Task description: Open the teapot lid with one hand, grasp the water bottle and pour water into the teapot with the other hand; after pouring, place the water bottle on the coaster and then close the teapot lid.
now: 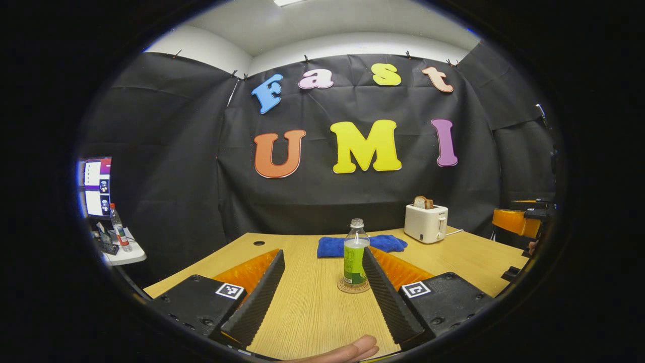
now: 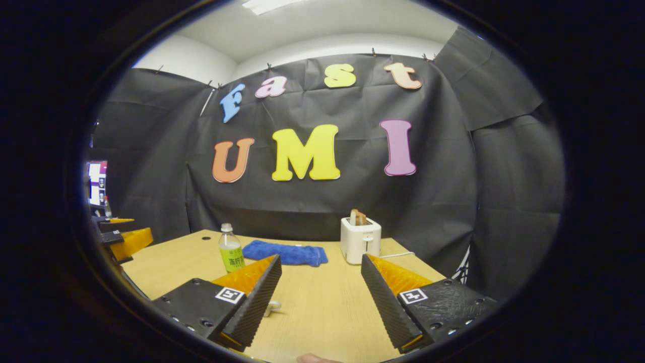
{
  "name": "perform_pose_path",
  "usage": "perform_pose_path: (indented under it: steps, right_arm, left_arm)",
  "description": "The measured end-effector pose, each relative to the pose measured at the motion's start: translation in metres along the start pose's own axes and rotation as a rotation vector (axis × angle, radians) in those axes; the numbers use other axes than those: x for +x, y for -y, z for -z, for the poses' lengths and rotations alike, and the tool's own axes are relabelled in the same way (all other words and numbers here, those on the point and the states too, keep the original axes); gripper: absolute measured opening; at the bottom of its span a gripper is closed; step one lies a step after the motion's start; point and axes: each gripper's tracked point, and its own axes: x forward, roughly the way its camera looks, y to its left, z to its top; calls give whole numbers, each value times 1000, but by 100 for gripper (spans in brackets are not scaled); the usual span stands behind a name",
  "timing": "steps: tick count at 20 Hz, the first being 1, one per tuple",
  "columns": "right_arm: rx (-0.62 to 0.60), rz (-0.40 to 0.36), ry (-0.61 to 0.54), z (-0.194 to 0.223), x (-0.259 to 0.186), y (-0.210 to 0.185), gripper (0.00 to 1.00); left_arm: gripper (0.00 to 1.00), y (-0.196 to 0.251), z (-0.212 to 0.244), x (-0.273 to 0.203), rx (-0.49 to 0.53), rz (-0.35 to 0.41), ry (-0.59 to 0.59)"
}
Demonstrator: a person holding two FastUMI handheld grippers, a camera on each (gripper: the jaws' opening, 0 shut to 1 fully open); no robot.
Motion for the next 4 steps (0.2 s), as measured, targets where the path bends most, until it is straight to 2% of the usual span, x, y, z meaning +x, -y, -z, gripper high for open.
perform_pose_path:
  steps: [4]
  right_arm:
    - [-4,-2,-3,1,-1,-1,97]
  left_arm:
    - [97,1,0,0,5,-1,0]
